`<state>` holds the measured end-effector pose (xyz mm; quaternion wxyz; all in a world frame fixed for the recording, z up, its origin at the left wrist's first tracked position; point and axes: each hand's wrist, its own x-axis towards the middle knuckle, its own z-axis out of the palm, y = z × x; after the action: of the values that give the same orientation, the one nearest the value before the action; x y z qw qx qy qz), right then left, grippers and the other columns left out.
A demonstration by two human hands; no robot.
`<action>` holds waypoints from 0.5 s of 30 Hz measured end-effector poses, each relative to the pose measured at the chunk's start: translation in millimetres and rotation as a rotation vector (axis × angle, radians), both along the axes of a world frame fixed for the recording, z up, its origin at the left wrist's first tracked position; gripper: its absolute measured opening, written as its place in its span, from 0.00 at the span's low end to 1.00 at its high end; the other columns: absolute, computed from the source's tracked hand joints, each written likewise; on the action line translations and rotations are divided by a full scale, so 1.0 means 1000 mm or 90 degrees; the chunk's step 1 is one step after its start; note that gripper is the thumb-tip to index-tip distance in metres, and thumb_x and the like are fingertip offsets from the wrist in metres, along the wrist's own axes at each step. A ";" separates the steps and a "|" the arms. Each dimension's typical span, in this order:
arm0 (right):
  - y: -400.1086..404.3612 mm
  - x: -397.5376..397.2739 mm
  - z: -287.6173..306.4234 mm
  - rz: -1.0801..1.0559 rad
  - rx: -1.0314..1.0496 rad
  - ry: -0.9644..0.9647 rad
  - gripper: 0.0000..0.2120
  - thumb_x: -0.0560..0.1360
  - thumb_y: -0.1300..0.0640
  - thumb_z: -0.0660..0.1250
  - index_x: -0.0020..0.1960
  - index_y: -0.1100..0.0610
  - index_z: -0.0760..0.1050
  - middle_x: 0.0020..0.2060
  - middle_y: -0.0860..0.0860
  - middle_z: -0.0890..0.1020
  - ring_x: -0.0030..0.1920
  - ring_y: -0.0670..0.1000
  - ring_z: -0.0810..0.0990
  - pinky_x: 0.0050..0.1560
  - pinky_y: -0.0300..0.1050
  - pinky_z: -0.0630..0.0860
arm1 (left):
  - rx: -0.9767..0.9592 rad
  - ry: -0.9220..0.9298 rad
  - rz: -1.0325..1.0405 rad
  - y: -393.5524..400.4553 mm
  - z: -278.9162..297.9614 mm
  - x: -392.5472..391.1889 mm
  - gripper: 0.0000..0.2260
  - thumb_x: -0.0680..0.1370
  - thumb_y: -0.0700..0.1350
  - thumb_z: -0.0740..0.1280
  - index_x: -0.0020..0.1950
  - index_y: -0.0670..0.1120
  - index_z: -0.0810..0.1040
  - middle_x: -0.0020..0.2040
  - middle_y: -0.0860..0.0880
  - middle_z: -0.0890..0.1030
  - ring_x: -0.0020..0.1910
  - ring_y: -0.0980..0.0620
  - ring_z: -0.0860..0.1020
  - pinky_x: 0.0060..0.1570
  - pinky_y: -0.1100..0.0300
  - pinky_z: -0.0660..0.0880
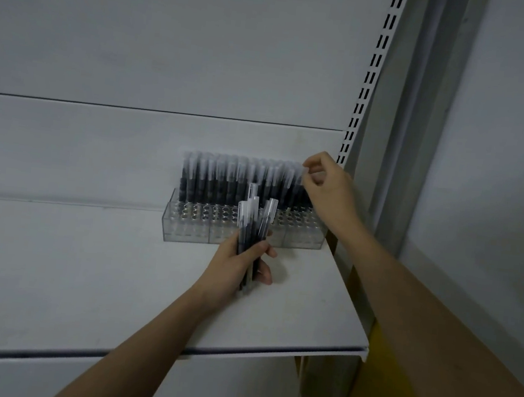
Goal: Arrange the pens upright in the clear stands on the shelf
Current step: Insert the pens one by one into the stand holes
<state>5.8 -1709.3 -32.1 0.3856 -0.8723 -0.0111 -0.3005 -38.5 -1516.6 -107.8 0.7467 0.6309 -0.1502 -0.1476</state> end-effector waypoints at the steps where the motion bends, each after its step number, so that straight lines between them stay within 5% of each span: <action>1: 0.000 0.001 0.001 -0.001 0.000 -0.001 0.04 0.80 0.62 0.65 0.55 0.57 0.75 0.47 0.51 0.80 0.47 0.49 0.80 0.47 0.39 0.80 | -0.003 0.003 -0.002 0.000 0.000 0.000 0.10 0.83 0.38 0.61 0.63 0.39 0.72 0.44 0.45 0.82 0.32 0.43 0.79 0.34 0.56 0.77; 5: 0.000 0.007 0.009 -0.012 -0.049 0.029 0.05 0.80 0.60 0.65 0.56 0.57 0.76 0.47 0.50 0.80 0.46 0.47 0.79 0.44 0.36 0.78 | -0.012 0.035 0.000 0.001 -0.001 -0.002 0.11 0.83 0.40 0.62 0.60 0.33 0.70 0.43 0.44 0.82 0.31 0.43 0.79 0.27 0.57 0.74; 9: 0.003 0.010 0.014 0.013 -0.144 0.100 0.05 0.80 0.61 0.66 0.56 0.59 0.76 0.45 0.51 0.82 0.46 0.50 0.81 0.50 0.48 0.81 | -0.051 0.074 -0.002 0.001 0.002 -0.004 0.12 0.83 0.39 0.62 0.62 0.33 0.68 0.43 0.40 0.82 0.30 0.43 0.79 0.23 0.60 0.72; 15: 0.011 -0.002 -0.003 -0.035 -0.084 -0.002 0.07 0.80 0.61 0.64 0.58 0.56 0.76 0.48 0.50 0.80 0.46 0.49 0.79 0.50 0.47 0.79 | -0.081 0.086 -0.015 0.000 0.000 -0.002 0.12 0.83 0.39 0.61 0.64 0.36 0.67 0.46 0.40 0.84 0.31 0.42 0.81 0.33 0.52 0.80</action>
<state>3.9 -1698.7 -35.5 0.3192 -0.8952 -0.0077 -0.3109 -40.0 -1516.6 -107.8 0.7920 0.5689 -0.1158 -0.1889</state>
